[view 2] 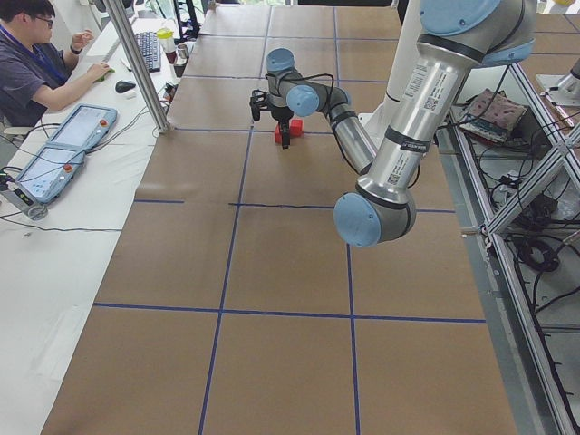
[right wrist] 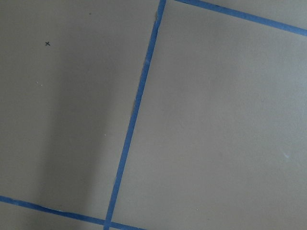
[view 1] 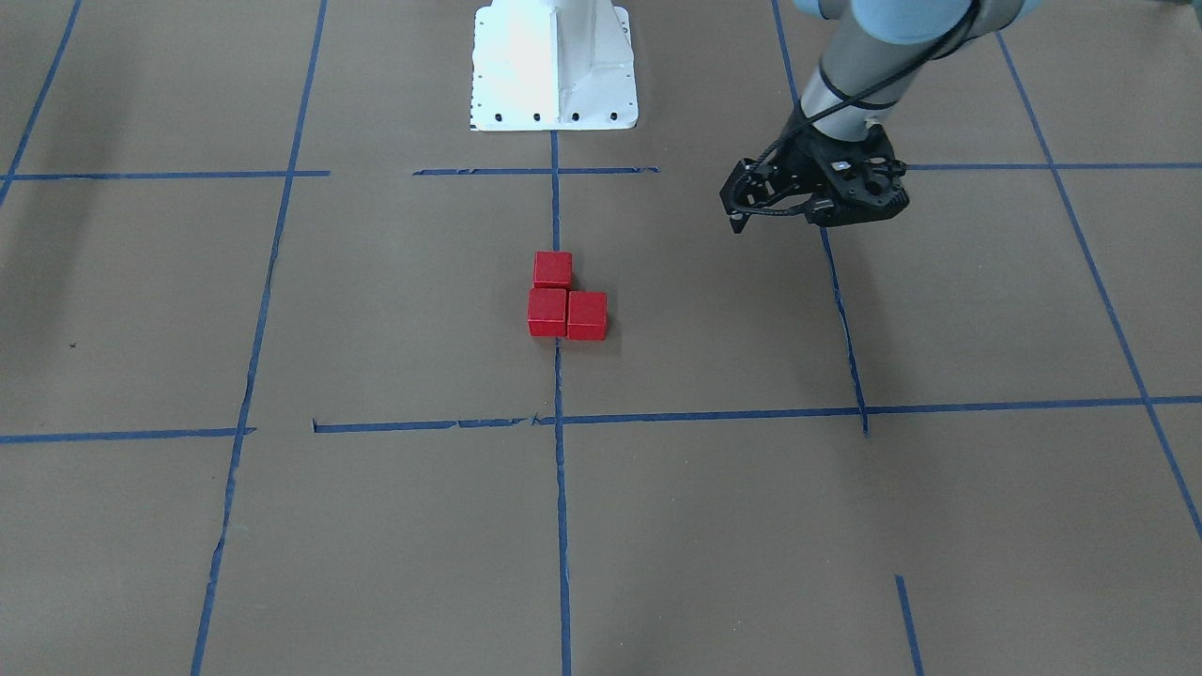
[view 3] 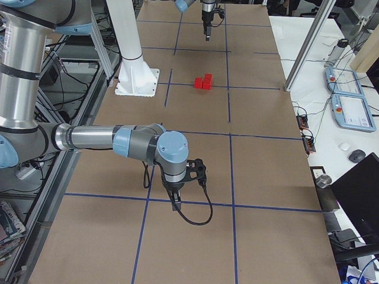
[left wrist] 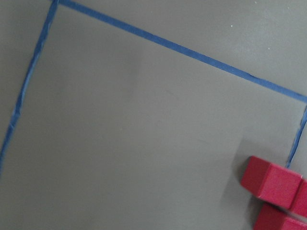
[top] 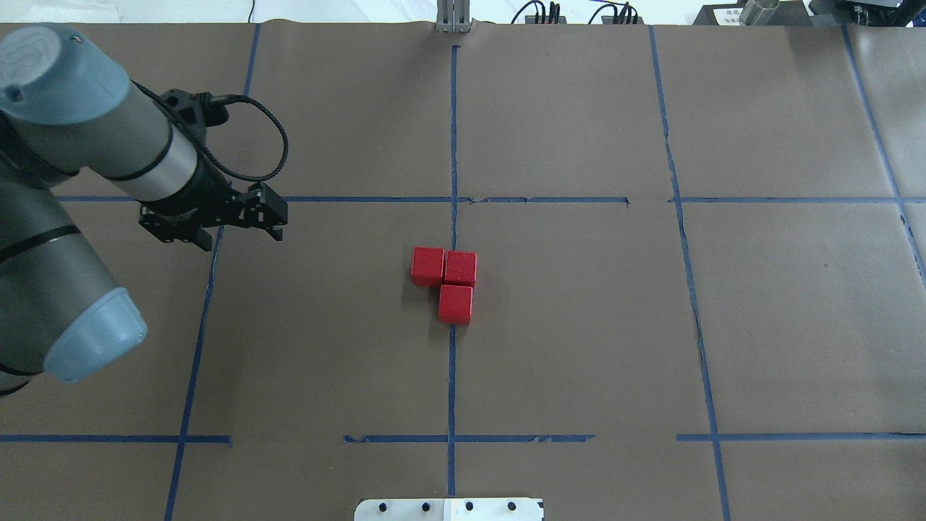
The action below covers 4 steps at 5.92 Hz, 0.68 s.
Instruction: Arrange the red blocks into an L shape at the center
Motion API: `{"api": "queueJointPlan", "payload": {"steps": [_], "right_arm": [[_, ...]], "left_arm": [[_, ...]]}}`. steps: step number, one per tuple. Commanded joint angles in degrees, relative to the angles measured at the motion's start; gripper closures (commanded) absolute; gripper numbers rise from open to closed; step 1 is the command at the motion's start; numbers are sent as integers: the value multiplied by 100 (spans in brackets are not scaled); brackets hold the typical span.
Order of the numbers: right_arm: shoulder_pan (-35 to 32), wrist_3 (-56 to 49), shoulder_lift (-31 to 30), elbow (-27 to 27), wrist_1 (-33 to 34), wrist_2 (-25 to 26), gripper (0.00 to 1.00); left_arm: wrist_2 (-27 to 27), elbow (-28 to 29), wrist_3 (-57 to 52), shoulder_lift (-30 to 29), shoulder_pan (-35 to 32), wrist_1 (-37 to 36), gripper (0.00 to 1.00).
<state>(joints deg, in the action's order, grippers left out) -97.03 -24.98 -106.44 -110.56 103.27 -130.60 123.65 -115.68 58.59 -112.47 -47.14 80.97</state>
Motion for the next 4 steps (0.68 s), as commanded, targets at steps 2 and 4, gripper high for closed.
{"api": "queueJointPlan", "payload": {"steps": [2, 4], "right_arm": [[0, -7, 0, 25, 0, 9, 0], [0, 2, -26, 25, 0, -35, 0]], "left_arm": [[203, -25, -3800, 1143, -1511, -311, 0], [826, 280, -5534, 2251, -2943, -196, 0]]}}
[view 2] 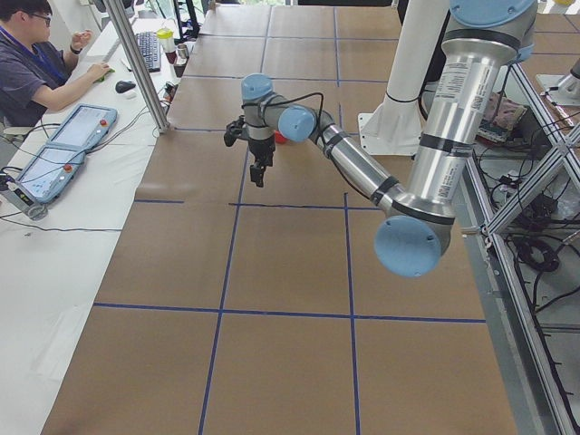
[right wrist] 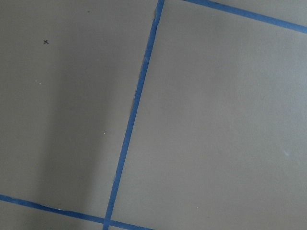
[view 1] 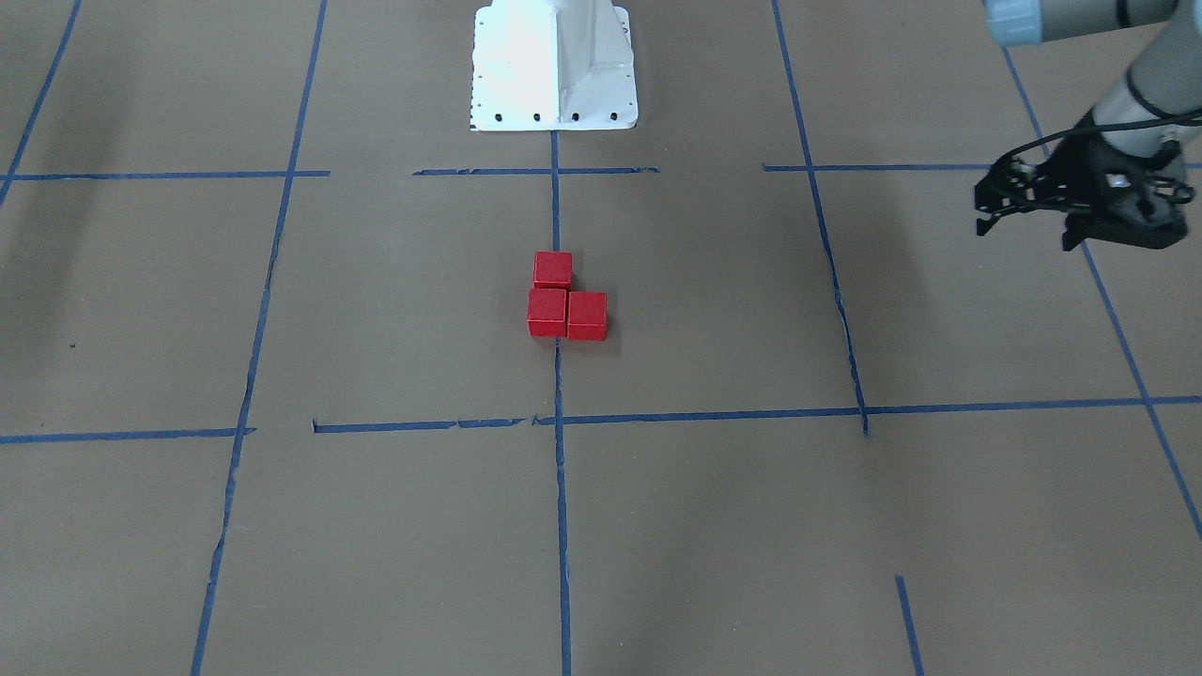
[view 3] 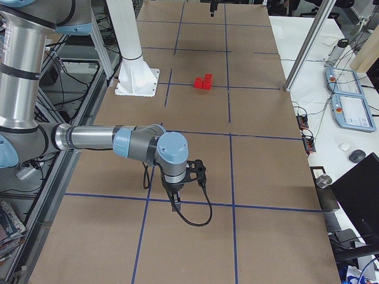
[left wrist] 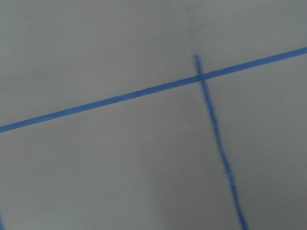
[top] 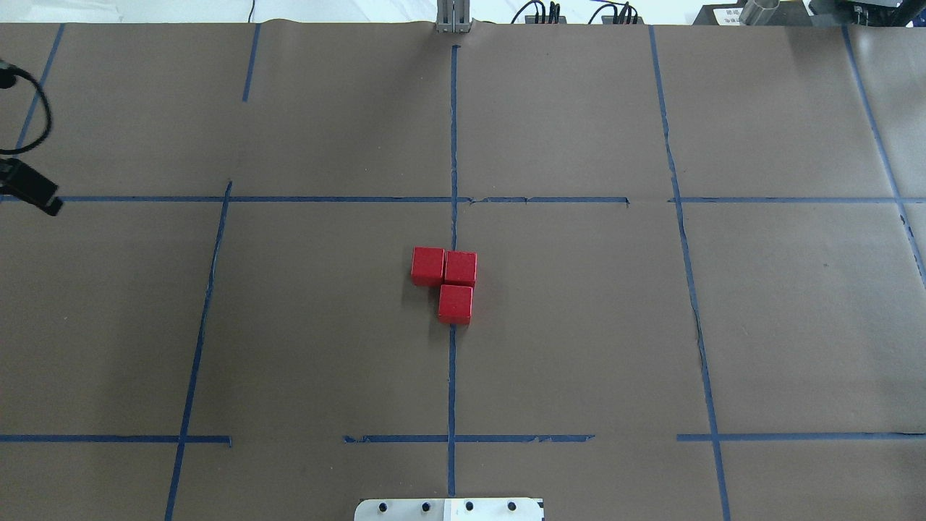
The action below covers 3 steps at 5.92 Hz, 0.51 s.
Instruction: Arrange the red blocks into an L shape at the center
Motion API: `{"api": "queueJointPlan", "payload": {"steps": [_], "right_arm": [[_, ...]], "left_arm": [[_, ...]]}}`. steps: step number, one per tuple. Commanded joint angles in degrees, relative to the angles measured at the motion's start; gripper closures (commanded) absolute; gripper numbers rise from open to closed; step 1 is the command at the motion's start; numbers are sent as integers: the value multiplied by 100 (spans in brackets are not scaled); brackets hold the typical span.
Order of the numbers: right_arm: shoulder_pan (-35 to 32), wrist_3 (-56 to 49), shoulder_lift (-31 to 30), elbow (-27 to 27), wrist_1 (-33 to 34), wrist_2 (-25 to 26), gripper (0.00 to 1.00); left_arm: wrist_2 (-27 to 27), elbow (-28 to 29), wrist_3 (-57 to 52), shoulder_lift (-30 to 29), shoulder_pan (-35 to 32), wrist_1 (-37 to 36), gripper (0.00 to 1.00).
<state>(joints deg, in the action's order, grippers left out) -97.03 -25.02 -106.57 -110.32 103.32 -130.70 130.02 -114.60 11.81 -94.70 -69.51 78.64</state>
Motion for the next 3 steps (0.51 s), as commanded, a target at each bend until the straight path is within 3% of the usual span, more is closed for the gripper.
{"api": "queueJointPlan", "payload": {"steps": [1, 3], "right_arm": [[0, 363, -5, -15, -4, -165, 1], [104, 820, 22, -42, -274, -175, 1]], "left_arm": [[199, 610, -1587, 801, -1426, 124, 0], [199, 956, -1779, 1827, -1802, 1286, 0]]}}
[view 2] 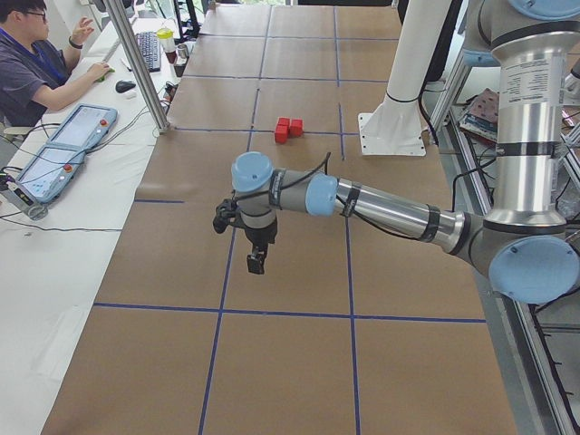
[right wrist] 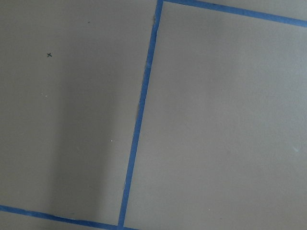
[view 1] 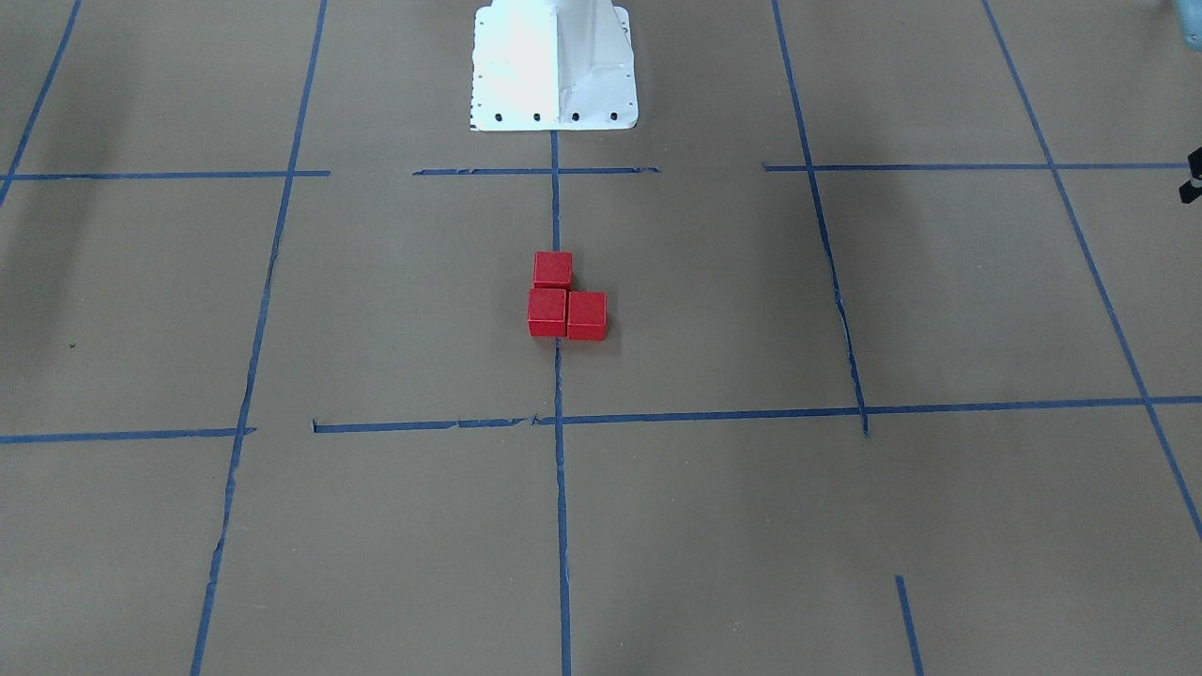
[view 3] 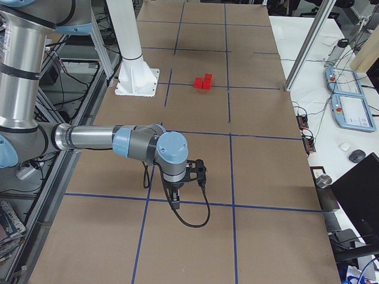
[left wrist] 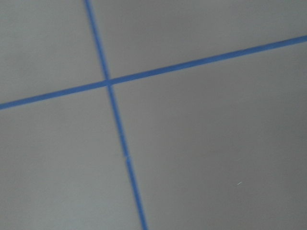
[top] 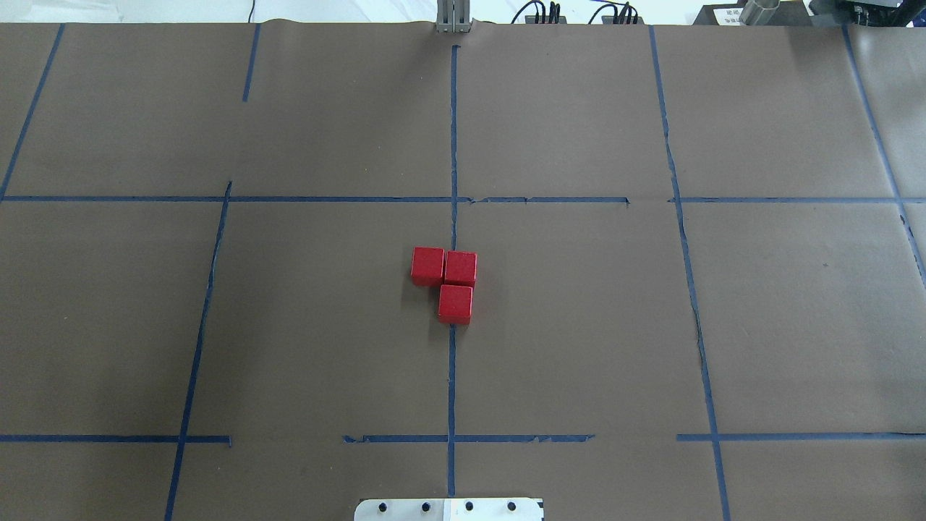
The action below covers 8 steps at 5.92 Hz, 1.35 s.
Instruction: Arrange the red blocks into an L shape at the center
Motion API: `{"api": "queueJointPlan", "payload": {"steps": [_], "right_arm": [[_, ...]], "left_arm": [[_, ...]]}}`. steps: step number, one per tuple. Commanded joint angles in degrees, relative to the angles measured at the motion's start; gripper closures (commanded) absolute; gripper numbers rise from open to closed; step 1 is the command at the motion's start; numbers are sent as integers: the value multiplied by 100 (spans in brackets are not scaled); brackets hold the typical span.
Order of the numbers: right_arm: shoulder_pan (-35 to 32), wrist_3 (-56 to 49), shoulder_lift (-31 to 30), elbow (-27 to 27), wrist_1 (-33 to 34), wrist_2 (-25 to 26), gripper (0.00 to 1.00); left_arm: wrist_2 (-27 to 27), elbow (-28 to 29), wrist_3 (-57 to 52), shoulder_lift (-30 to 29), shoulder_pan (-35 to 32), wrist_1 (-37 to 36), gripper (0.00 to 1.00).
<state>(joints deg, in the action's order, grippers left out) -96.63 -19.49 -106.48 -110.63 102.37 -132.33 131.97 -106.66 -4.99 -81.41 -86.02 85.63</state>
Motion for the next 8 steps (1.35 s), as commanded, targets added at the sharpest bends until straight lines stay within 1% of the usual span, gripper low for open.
{"api": "queueJointPlan", "payload": {"steps": [1, 3, 7, 8], "right_arm": [[257, 714, -13, -11, -565, -12, 1], [513, 885, -39, -2, -692, -12, 1], [514, 815, -39, -2, -709, -29, 0], [505, 815, -39, -2, -701, -29, 0]], "left_arm": [[4, 198, -63, 721, -152, 804, 0], [4, 190, -54, 723, -152, 815, 0], [-4, 172, -63, 626, -143, 823, 0], [-4, 68, -80, 670, -143, 815, 0]]}}
